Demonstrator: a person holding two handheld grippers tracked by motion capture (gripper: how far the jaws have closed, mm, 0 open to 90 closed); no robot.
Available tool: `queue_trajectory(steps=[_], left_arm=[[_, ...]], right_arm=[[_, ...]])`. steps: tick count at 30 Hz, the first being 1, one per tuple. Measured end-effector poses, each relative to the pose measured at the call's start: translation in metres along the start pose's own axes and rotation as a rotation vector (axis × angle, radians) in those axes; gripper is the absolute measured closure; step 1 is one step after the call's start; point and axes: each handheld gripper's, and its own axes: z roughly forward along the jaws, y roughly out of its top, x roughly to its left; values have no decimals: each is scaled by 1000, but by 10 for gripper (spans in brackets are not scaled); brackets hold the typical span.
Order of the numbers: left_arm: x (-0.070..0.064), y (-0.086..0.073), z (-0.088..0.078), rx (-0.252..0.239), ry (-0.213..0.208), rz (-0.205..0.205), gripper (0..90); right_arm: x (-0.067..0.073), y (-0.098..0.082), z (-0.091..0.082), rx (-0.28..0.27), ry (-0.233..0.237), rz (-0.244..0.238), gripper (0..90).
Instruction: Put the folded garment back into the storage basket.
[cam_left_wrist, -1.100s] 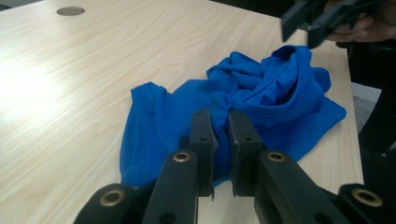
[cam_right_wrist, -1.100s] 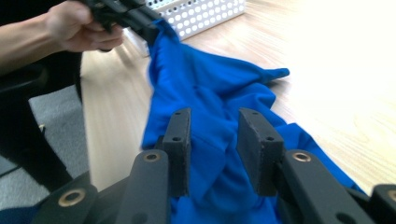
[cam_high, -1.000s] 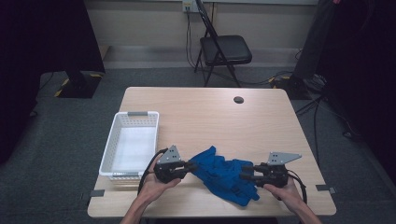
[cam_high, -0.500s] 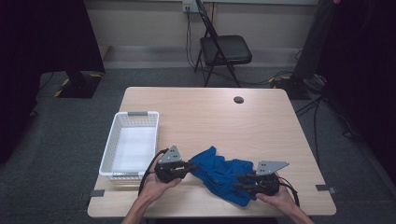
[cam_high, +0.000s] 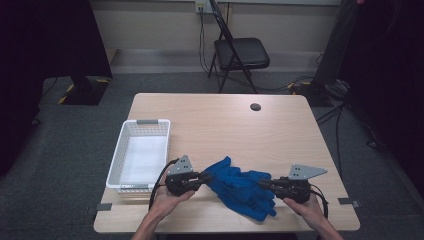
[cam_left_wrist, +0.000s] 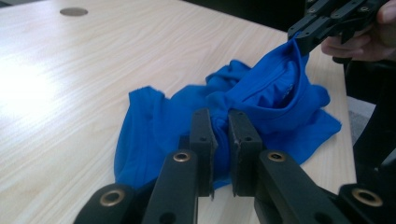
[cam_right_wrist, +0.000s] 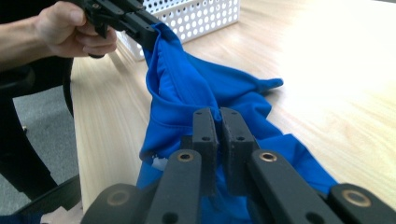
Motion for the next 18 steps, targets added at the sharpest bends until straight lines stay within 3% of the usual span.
queue_trajectory(steps=[8,18], left_arm=[[-6,9,0,-35,-9,-22,825],[-12,19,-6,-72,5,-20,826]], right_arm=[[-4,9,-12,-33,-30,34,866],[-4,18,-20,-60,-38,32,867]])
